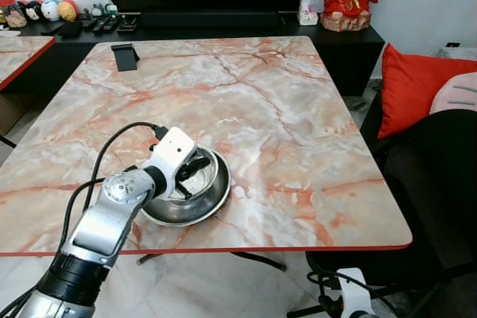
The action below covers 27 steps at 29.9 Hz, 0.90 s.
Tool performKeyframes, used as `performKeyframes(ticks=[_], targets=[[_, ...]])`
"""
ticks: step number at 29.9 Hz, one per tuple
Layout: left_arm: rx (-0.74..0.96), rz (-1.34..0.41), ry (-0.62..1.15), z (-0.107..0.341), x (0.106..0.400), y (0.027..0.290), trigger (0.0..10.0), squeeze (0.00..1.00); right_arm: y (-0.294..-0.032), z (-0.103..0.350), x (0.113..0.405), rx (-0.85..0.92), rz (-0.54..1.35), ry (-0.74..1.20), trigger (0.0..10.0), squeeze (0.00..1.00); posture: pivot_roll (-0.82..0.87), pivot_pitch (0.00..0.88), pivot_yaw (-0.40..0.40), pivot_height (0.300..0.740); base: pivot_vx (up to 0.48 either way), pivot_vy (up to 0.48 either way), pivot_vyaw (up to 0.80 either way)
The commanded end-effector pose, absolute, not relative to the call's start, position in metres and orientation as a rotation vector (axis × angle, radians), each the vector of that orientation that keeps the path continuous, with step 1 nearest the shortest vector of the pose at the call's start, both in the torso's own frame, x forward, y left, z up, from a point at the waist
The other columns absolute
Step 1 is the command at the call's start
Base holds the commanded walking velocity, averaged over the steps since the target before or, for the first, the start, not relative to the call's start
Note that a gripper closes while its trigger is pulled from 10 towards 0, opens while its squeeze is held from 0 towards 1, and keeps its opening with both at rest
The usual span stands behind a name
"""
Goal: Setting the table
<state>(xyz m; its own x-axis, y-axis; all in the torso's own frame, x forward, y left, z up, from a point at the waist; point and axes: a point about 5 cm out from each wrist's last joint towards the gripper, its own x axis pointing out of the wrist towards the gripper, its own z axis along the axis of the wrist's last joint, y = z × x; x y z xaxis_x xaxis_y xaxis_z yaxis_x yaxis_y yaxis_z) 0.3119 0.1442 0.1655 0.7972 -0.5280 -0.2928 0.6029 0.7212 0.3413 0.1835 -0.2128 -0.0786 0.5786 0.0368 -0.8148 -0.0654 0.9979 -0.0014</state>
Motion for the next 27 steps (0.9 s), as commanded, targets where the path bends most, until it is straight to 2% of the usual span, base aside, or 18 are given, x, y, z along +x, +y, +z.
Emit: performKeyframes(ticks=[1,18,27], targets=[[0.449,-0.643,0.171,0.17,0.312,0.142,10.0,0.0,-0.213,-0.079,0.183,-0.03,0.06,0.955,10.0,0.0,-0.01,0.0,0.003,0.707,0.0,0.0,0.0],[0.502,-0.689,0.251,0.16,0.307,0.142,10.0,0.0,-0.212,-0.079,0.184,-0.027,0.064,0.957,10.0,0.0,-0.01,0.0,0.004,0.707,0.0,0.0,0.0],[0.614,-0.646,0.291,0.154,0.309,0.152,10.0,0.0,-0.213,-0.079,0.184,-0.027,0.058,0.956,10.0,0.0,-0.01,0.0,0.002,0.707,0.0,0.0,0.0]])
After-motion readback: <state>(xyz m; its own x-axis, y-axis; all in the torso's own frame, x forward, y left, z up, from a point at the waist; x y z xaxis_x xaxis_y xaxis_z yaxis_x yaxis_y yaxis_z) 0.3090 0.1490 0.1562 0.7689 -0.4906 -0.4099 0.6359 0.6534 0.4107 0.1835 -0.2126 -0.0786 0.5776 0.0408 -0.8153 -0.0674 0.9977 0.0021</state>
